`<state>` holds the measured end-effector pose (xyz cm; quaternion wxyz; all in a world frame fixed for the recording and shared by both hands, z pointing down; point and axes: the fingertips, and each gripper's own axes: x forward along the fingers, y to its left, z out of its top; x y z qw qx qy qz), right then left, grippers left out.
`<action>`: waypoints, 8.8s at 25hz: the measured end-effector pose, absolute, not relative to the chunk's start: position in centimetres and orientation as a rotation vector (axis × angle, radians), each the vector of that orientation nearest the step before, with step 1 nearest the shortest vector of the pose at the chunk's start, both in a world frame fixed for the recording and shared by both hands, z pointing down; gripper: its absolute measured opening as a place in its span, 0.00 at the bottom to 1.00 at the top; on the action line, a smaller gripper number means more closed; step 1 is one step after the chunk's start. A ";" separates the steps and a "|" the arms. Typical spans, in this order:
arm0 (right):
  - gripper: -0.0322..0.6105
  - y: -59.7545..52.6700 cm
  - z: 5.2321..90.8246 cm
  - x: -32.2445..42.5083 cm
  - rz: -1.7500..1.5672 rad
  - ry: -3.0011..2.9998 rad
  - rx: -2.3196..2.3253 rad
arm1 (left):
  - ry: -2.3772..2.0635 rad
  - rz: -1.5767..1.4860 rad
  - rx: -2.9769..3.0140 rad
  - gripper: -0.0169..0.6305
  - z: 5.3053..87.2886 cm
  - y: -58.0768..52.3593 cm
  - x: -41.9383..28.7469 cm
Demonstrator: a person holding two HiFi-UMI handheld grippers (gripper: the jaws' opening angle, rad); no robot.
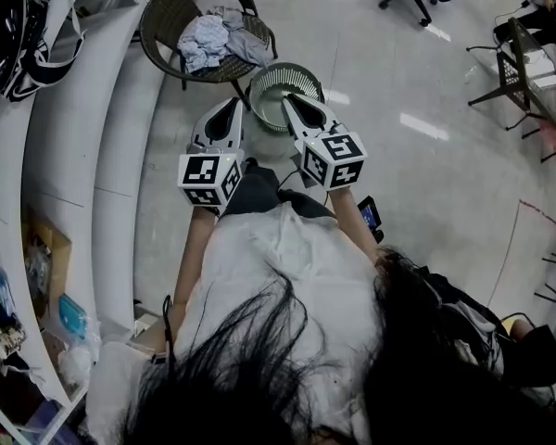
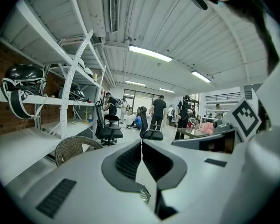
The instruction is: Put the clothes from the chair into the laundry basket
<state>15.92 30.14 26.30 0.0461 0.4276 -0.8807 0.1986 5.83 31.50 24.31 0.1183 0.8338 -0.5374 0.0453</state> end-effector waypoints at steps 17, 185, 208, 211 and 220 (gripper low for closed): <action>0.13 29.0 27.6 15.2 0.673 -2.712 1.244 | -1.682 0.158 2.378 0.06 24.8 29.7 2.1; 0.11 9.3 58.0 22.9 1.490 -1.983 1.466 | -0.963 0.605 2.564 0.06 45.8 3.3 9.1; 0.12 9.8 80.0 22.4 1.238 -1.653 1.124 | -0.880 0.792 2.430 0.06 60.2 3.1 9.6; 0.29 9.8 81.0 22.2 1.232 -1.638 1.108 | -0.875 0.801 2.418 0.06 60.8 3.3 9.4; 0.33 8.8 79.9 22.3 1.273 -1.676 1.141 | -0.881 0.796 2.402 0.06 60.6 3.8 9.4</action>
